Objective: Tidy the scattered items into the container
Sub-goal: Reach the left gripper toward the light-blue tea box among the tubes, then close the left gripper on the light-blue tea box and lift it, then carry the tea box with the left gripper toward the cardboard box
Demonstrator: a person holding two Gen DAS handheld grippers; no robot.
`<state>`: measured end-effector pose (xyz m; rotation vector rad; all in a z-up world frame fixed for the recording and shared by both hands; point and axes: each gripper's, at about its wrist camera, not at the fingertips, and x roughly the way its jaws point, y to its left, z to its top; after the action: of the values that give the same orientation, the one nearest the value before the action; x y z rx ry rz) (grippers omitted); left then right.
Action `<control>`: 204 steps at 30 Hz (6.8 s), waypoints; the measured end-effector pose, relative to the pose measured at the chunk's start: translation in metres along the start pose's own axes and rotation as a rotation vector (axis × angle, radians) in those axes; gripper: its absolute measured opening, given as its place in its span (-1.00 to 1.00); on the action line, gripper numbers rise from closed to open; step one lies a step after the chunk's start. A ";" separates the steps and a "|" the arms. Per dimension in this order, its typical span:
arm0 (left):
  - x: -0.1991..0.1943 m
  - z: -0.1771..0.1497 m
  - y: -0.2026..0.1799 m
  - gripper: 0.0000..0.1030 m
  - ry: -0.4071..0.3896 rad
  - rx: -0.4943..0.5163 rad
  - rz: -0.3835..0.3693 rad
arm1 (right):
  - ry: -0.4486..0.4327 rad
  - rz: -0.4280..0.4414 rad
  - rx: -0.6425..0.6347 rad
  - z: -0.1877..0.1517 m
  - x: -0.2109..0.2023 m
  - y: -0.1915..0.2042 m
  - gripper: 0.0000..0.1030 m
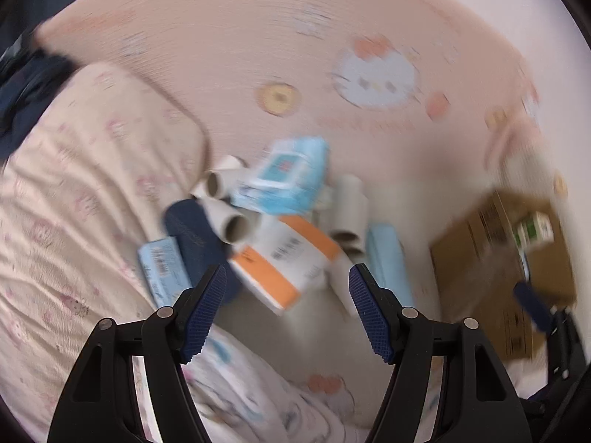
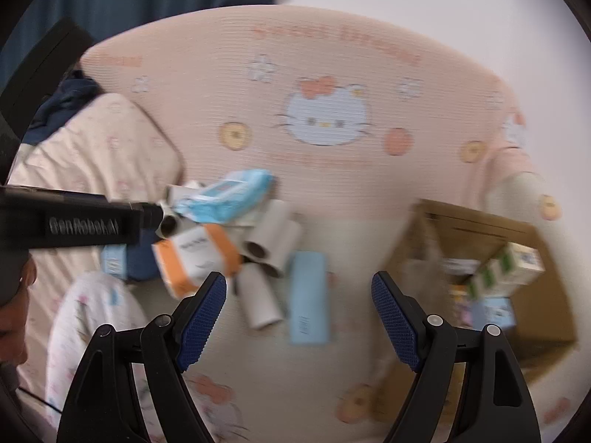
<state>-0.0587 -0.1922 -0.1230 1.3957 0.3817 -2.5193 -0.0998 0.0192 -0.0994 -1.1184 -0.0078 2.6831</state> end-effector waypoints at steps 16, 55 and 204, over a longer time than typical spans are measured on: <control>0.034 -0.015 0.151 -0.04 -0.010 -0.420 -0.106 | 0.065 0.339 -0.094 0.035 0.072 0.099 0.55; 0.126 -0.049 0.216 -0.05 0.018 -0.662 -0.316 | 0.155 0.692 -0.311 0.038 0.186 0.214 0.19; 0.179 -0.122 -0.046 -0.27 0.360 -0.122 -0.568 | 0.357 -0.031 -0.025 -0.133 0.082 -0.041 0.19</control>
<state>-0.0697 -0.1216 -0.3328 1.9055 1.1206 -2.5683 -0.0537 0.0653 -0.2467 -1.5733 0.0025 2.4254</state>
